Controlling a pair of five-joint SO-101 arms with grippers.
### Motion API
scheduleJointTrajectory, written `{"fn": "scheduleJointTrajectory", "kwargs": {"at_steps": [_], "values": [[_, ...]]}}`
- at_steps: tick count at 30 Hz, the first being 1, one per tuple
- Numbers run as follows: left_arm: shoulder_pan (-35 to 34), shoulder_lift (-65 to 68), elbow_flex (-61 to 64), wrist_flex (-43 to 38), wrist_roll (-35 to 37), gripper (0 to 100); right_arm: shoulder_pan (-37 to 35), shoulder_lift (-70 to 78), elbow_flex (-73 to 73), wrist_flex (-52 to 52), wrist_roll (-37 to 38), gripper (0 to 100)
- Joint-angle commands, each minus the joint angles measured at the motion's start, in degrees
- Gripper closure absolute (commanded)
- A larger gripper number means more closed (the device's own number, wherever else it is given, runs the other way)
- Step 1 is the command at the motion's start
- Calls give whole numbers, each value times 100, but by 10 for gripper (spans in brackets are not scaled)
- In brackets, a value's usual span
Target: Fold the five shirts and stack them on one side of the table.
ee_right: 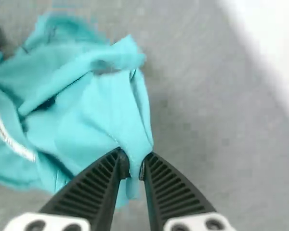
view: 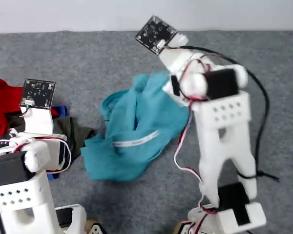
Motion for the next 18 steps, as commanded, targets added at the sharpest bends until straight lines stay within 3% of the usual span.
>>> {"fn": "scheduleJointTrajectory", "kwargs": {"at_steps": [1, 10, 18], "values": [[0, -79, -48, 88, 26, 889, 48, -497, -1011, -268, 484, 991], [0, -123, -119, 88, 26, 889, -84, -585, -2760, -198, 1371, 991], [9, -905, -303, -114, 18, 885, -769, -593, -3578, 884, 1758, 991]]}}
